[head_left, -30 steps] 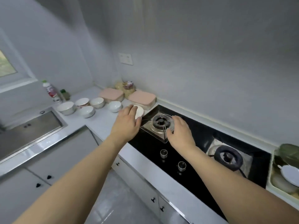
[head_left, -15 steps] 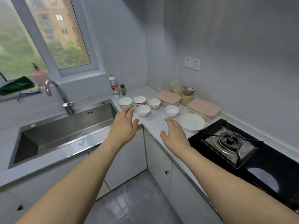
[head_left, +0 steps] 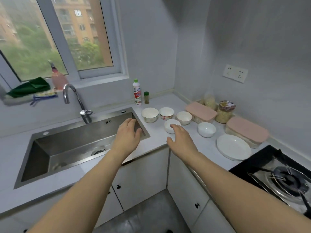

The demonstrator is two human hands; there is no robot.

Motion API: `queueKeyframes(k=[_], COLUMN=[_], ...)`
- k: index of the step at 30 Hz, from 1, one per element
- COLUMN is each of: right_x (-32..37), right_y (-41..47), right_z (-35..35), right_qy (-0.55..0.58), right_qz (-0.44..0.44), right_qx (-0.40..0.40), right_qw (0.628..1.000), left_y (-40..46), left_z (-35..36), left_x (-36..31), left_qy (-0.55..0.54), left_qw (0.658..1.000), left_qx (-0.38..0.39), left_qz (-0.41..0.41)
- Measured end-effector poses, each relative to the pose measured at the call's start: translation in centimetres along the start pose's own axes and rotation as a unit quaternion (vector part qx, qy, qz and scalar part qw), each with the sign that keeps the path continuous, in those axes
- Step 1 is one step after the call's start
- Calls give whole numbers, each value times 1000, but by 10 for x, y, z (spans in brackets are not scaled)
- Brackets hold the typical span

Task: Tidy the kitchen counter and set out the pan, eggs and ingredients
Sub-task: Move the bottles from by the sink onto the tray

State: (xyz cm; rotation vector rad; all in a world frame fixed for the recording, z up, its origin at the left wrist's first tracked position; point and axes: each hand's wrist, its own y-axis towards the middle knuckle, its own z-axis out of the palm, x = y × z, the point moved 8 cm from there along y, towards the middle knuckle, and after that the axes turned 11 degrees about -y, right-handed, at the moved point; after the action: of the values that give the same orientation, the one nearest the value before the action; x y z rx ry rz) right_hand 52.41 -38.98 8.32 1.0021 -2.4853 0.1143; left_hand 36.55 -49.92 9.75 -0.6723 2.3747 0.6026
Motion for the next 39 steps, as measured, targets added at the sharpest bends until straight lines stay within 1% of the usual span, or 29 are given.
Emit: queueKeyframes(k=[4,9,13,18,21,26,30,33,39], right_x=[2,1,4,4,2,-5,-6,-4,-3], right_y=[64,145,200,252,299,363,426,469,555], right_z=[7,9,16,41,57,79,97,111,152], right_qy=[18,30,41,41,38,38,39,26,5], right_qz=[-3,1,4,19,33,66,83,81,76], right_qx=[1,-2,0,27,43,49,53,61,98], right_qw=[1000,1000,999,999,998,996,994,994,992], left_y=[57,141,191,239,284,352,418,456,508], left_z=[2,7,8,20,23,33,38,46,89], left_x=[17,34,45,72,94,128,155,175,242], left_qy=[-8,9,-4,-12,-35,-71,-97,-129,-183], left_qw=[1000,1000,1000,999,997,994,991,987,971], left_qx=[-7,11,-7,21,19,36,43,36,46], left_qz=[-4,-23,-28,-46,-64,-80,-80,-86,-144])
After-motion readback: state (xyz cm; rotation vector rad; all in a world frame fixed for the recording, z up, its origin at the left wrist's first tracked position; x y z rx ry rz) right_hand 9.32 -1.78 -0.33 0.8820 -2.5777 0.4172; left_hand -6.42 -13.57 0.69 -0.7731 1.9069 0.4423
